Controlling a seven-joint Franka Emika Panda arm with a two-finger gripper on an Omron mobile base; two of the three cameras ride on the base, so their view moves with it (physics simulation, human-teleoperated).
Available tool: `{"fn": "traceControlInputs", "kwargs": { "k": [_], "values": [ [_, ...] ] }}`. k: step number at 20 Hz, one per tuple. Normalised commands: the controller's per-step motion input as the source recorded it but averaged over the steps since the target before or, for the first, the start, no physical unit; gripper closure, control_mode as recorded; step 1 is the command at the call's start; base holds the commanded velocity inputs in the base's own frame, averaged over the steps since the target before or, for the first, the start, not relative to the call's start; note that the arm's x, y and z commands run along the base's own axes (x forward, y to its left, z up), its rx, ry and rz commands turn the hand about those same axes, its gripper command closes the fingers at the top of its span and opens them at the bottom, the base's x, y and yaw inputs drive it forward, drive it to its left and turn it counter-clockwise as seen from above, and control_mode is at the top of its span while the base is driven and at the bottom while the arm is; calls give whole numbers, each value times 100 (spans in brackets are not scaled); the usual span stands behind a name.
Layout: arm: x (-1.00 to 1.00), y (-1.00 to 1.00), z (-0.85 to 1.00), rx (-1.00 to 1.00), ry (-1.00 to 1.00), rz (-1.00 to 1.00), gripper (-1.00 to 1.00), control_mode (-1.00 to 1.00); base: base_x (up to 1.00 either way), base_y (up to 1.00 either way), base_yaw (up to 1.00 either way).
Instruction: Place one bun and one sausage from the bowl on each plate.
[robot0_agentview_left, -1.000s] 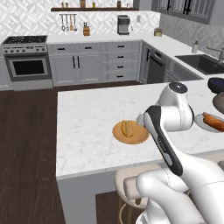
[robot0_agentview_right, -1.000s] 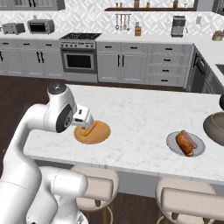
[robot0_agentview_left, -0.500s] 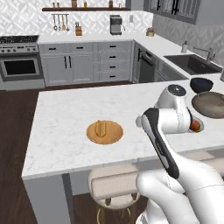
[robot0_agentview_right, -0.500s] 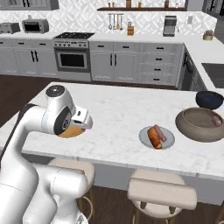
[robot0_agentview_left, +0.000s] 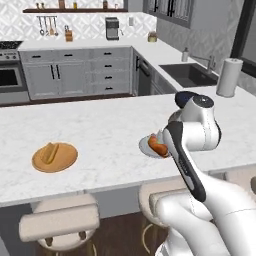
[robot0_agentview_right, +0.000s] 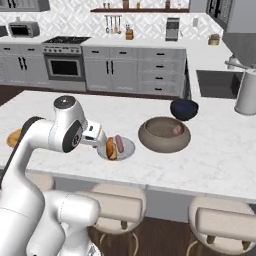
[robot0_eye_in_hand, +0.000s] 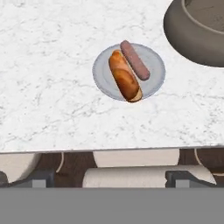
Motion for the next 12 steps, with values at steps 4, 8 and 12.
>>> {"fn": "traceControlInputs", "kwargs": {
  "k": [4,8,12],
  "values": [
    [0,0,0,0,0,0,-100,100,0,-100,0],
    [0,0,0,0,0,0,-100,100,32,-90,-6],
    [0,0,0,0,0,0,-100,100,70,-59,-25]
  ]
}}
